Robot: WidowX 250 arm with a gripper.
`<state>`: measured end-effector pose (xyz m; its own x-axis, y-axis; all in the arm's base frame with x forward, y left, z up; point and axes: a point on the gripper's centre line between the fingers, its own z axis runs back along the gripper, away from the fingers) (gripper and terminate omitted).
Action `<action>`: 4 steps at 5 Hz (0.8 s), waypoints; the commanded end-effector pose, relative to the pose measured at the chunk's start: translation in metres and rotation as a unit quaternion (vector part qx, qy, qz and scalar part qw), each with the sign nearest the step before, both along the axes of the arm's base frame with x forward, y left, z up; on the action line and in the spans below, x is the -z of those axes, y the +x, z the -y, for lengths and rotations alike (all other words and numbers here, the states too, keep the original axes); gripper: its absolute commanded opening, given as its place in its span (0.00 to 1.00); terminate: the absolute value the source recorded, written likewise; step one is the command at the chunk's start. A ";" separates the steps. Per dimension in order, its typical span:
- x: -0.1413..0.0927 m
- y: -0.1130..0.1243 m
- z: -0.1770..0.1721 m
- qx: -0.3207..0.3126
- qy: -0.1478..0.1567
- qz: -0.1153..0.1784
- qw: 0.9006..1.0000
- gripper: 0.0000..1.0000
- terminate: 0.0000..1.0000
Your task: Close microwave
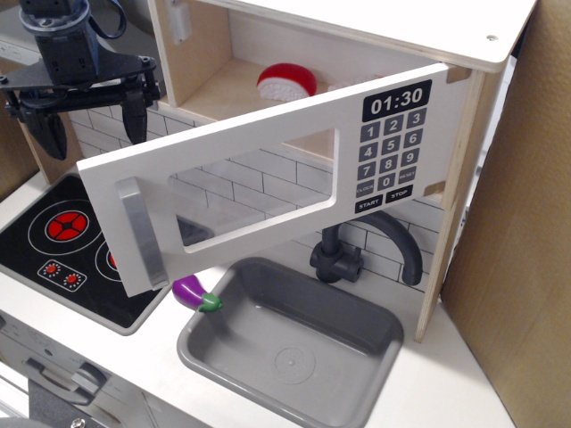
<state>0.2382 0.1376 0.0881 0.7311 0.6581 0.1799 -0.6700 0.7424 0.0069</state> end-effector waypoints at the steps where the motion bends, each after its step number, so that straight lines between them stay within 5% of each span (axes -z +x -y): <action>1: 0.000 0.000 0.000 0.000 0.000 0.000 1.000 1.00 0.00; 4: -0.056 0.013 0.040 0.087 -0.015 0.023 0.996 1.00 0.00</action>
<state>0.2468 0.0936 0.1282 0.8377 0.5292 0.1347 -0.5296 0.8475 -0.0361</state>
